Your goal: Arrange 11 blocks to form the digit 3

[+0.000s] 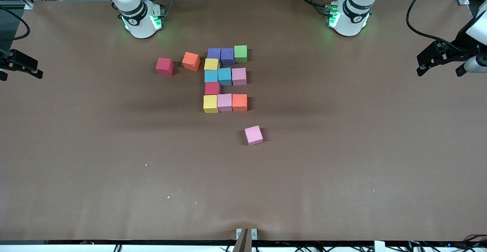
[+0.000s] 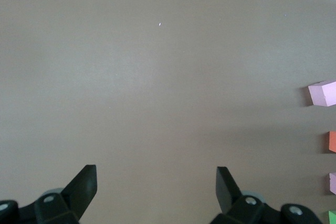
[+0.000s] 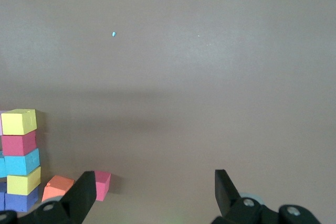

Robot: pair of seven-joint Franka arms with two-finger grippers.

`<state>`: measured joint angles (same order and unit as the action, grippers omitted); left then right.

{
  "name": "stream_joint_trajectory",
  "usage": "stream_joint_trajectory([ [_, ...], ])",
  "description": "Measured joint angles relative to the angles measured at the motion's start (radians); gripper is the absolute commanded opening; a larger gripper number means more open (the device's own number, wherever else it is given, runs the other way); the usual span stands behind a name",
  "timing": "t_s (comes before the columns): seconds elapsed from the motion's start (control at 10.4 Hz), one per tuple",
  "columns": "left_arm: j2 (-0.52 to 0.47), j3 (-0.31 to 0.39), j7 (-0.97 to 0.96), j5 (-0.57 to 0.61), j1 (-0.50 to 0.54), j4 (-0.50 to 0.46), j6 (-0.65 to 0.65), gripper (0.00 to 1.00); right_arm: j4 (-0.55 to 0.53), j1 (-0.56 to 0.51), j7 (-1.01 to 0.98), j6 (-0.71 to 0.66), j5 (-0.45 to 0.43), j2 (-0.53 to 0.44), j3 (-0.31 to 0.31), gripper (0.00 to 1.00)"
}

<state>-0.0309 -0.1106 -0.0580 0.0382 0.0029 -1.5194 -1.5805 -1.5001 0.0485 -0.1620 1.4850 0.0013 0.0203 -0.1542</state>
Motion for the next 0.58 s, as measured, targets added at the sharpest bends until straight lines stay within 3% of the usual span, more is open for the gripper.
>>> stream_joint_trajectory([
  [0.58, 0.002, 0.015, -0.003, 0.0, 0.001, 0.0, -0.001, 1.0, 0.0, 0.0, 0.0, 0.001, 0.0, 0.0, 0.0, 1.0],
])
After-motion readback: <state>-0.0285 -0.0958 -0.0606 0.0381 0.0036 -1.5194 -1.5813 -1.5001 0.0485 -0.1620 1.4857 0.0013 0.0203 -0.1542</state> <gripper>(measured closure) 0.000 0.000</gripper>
